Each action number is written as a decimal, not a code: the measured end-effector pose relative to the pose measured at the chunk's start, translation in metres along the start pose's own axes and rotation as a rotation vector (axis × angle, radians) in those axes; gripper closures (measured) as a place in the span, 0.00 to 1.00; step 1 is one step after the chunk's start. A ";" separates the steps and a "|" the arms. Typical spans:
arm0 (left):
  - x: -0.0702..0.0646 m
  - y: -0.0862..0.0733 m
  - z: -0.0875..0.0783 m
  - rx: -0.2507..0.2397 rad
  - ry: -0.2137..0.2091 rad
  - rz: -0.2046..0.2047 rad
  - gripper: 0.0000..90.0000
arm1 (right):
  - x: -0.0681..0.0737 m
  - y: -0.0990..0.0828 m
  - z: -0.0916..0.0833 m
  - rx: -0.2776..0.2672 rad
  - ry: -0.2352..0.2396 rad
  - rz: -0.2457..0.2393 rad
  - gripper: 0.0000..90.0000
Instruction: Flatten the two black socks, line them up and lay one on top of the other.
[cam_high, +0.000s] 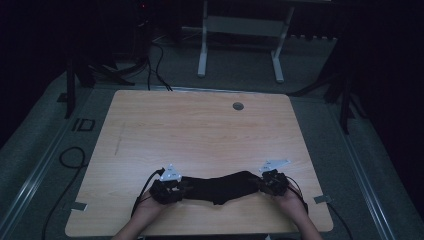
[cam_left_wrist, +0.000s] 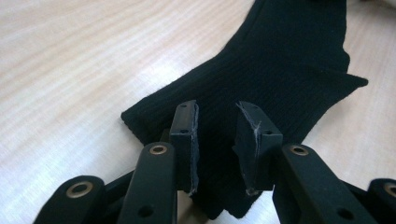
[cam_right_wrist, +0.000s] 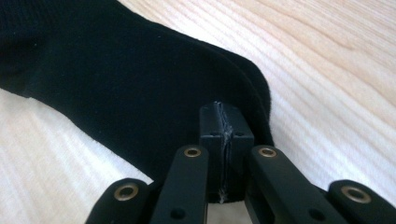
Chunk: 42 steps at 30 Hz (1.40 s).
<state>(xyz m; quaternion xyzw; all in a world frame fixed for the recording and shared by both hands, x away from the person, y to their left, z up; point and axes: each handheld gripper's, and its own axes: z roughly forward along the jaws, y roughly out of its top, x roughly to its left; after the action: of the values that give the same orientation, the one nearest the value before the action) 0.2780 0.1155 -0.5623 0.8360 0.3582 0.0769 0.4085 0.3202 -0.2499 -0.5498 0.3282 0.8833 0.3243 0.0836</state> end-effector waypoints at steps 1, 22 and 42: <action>0.007 0.004 0.003 -0.010 0.005 -0.016 0.77 | -0.001 0.002 0.001 -0.001 0.001 0.003 0.98; 0.040 0.024 0.019 -0.034 0.027 -0.034 0.69 | -0.035 0.032 0.022 -0.020 -0.012 0.055 0.95; 0.025 0.032 -0.013 -0.222 0.039 -0.020 0.12 | -0.022 0.049 -0.005 -0.190 0.033 0.029 0.19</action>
<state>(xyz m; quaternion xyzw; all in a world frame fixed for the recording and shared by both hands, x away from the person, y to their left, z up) 0.3083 0.1268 -0.5342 0.7801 0.3639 0.1284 0.4924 0.3611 -0.2378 -0.5168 0.3262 0.8448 0.4133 0.0950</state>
